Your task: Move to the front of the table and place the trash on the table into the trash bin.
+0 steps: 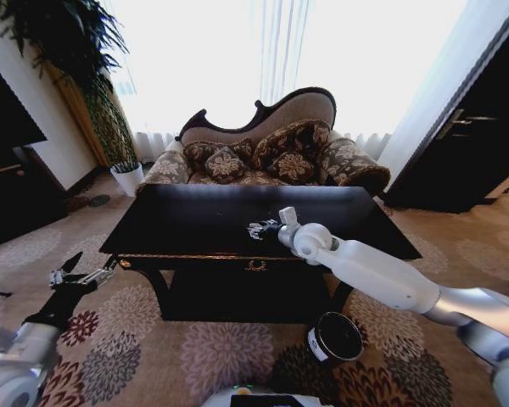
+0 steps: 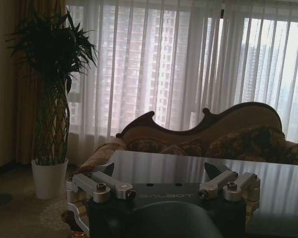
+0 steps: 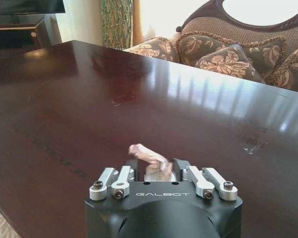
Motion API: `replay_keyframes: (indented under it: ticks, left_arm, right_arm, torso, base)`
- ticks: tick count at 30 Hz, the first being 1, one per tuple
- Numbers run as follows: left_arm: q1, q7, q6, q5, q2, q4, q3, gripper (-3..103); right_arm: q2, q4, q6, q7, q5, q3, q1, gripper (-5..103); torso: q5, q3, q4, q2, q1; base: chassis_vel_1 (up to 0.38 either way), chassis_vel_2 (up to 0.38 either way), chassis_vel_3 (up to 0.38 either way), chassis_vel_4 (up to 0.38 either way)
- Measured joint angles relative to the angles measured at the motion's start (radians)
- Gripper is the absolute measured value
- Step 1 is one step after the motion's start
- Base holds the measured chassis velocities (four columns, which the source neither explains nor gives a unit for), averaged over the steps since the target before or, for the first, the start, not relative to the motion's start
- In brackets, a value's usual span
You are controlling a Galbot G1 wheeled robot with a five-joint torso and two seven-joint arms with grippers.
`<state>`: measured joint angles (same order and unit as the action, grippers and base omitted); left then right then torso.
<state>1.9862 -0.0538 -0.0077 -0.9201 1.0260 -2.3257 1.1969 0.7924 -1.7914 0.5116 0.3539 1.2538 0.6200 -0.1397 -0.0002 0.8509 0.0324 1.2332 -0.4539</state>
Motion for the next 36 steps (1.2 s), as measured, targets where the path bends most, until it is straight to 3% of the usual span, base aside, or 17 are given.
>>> replay_keyframes:
  ticks: [2, 11, 23, 29, 30, 32, 36]
  left_arm:
    - [0.0, 0.0, 0.0, 0.0, 0.0, 0.0, 0.0, 100]
    - [0.0, 0.0, 0.0, 0.0, 0.0, 0.0, 0.0, 100]
    - [0.0, 0.0, 0.0, 0.0, 0.0, 0.0, 0.0, 100]
    - [0.0, 0.0, 0.0, 0.0, 0.0, 0.0, 0.0, 100]
    - [0.0, 0.0, 0.0, 0.0, 0.0, 0.0, 0.0, 100]
    - [0.0, 0.0, 0.0, 0.0, 0.0, 0.0, 0.0, 100]
    - [0.0, 0.0, 0.0, 0.0, 0.0, 0.0, 0.0, 100]
  right_arm:
    - [-0.001, 0.0, 0.0, -0.001, 0.0, -0.001, 0.0, 39]
    - [-0.02, -0.023, -0.003, 0.0, 0.002, -0.023, -0.015, 3]
    - [-0.089, -0.081, -0.004, 0.007, 0.017, -0.12, -0.083, 0]
    - [-0.169, -0.153, -0.005, -0.003, 0.006, -0.309, -0.267, 0]
    - [-0.192, -0.177, -0.015, -0.018, -0.036, -0.406, -0.362, 0]
    - [-0.2, -0.188, -0.02, -0.027, -0.057, -0.449, -0.402, 0]
    - [-0.237, -0.258, -0.072, -0.079, -0.194, -0.682, -0.657, 0]
  torso:
    - [0.0, 0.0, 0.0, 0.0, 0.0]
    - [0.0, 0.0, 0.0, 0.0, 0.0]
    - [0.0001, 0.0, 0.0, 0.0, 0.0]
    - [0.0002, 0.0, 0.0, 0.0, 0.0]
    - [0.0004, 0.0, 0.0003, 0.0, 0.0]
    - [0.0001, 0.0, 0.0002, 0.0, 0.0]
    - [0.0001, 0.0, 0.0003, 0.0, 0.0]
  base:
    - [0.0, 0.0, 0.0, 0.0]
    - [0.0, 0.0, 0.0, 0.0]
    - [0.0, 0.0, 0.0, 0.0]
    - [0.0, 0.0, 0.0, 0.0]
    - [0.0, 0.0, 0.0, 0.0]
    - [0.0, 0.0, 0.0, 0.0]
    - [0.0, 0.0, 0.0, 0.0]
